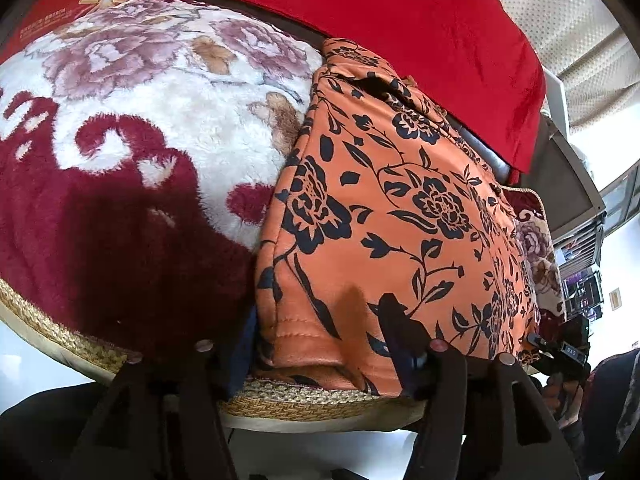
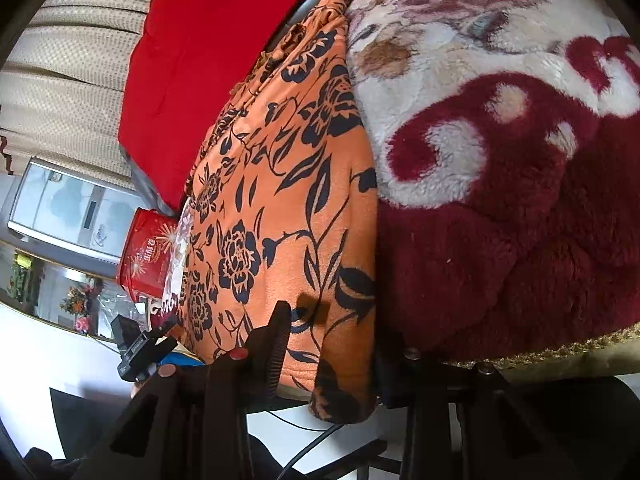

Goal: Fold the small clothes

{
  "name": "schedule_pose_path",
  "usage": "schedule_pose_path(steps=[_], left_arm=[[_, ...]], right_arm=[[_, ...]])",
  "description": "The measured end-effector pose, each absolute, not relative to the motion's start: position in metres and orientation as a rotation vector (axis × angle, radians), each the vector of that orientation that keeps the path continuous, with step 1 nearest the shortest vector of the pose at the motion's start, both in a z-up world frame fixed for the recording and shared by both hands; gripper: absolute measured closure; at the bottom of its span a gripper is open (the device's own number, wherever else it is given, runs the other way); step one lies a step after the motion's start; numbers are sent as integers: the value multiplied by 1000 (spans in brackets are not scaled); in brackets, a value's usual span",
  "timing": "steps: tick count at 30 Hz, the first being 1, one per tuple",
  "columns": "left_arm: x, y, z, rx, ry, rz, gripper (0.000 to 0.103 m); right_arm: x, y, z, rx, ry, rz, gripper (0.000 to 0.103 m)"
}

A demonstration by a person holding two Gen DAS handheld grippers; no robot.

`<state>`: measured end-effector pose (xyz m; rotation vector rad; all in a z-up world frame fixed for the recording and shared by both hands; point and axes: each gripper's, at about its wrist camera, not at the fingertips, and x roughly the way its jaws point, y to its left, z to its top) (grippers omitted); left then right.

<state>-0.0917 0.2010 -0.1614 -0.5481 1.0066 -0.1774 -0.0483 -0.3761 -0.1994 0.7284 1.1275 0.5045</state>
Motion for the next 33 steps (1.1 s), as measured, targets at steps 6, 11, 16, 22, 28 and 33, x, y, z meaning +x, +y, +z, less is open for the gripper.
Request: schedule_pose_path(steps=[6, 11, 16, 22, 28, 33], left_arm=[[-91, 201, -162, -533, 1011, -178, 45], [-93, 206, -161, -515, 1025, -135, 80], [-100, 210, -147, -518, 983, -156, 93], [-94, 207, -148, -500, 1019, -148, 90], [-93, 205, -156, -522, 1049, -151, 68], [-94, 209, -134, -516, 987, -172, 95]], right_arm=[[-48, -375, -199, 731, 1129, 501, 65], [-48, -375, -198, 731, 1128, 507, 68], [-52, -380, -191, 708, 1104, 513, 92], [-52, -385, -178, 734, 1055, 570, 88], [-44, -393, -208, 857, 1100, 565, 66], [-46, -385, -196, 753, 1102, 583, 95]])
